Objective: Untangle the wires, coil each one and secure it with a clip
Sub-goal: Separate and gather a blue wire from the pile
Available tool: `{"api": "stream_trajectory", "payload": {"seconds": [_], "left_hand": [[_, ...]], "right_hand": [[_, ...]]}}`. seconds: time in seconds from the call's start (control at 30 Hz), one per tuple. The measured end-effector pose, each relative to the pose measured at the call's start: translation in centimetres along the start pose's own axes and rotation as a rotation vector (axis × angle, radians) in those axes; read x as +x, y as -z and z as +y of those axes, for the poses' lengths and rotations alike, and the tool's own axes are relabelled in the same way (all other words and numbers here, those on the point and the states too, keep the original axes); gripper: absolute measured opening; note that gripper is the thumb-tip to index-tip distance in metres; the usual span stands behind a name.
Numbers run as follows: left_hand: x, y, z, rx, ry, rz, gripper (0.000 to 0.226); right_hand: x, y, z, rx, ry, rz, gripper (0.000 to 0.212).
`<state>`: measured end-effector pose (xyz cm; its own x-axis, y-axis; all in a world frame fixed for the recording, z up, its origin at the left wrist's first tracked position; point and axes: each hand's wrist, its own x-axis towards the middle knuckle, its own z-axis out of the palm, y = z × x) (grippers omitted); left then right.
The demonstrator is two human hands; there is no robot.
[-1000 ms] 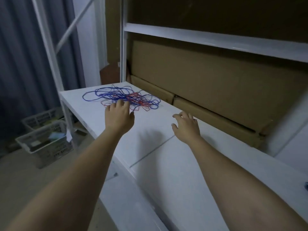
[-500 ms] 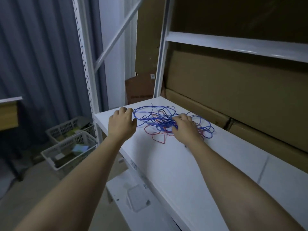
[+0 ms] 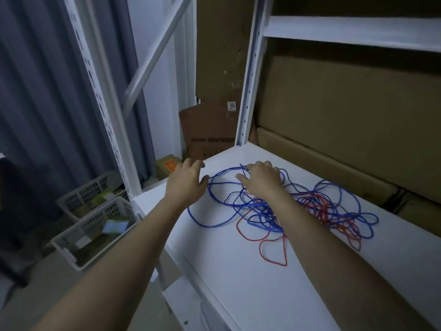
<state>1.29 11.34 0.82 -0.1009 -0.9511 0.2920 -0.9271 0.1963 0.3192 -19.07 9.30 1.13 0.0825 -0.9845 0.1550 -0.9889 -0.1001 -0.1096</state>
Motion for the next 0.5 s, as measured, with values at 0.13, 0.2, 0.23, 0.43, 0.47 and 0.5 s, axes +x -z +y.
{"api": "stream_trajectory", "payload": {"seconds": [0.13,0.2,0.23,0.43,0.47,0.5], "left_hand": [[3.5,-1.1,-1.7,-0.007,-0.067,-0.064,0.036],[5.2,-1.6,-2.2,-0.034,-0.125,-0.086,0.035],[6.0,-1.9,-2.3,-0.051,-0.157,-0.108,0.036],[10.3,-2.1,-1.0,-0.317,-0.43,-0.241,0.065],[11.0,-1.8,-0.4,-0.42,-0.476,-0.287,0.068],[11.5,-1.5,0.3,-0.524,-0.509,-0.343,0.065]], "right_hand": [[3.6,-1.3,-0.1,-0.021,-0.146,-0.164,0.04],[4.4,-1.6,0.1,0.065,-0.176,-0.14,0.027],[4.5,-1.5,0.3,0.132,-0.185,-0.116,0.024],[3.6,2.5,-0.3,0.637,-0.172,0.106,0.019],[3.5,3.2,-0.5,0.682,-0.177,0.135,0.021],[3.2,4.0,-0.9,0.712,-0.175,0.163,0.022]]}}
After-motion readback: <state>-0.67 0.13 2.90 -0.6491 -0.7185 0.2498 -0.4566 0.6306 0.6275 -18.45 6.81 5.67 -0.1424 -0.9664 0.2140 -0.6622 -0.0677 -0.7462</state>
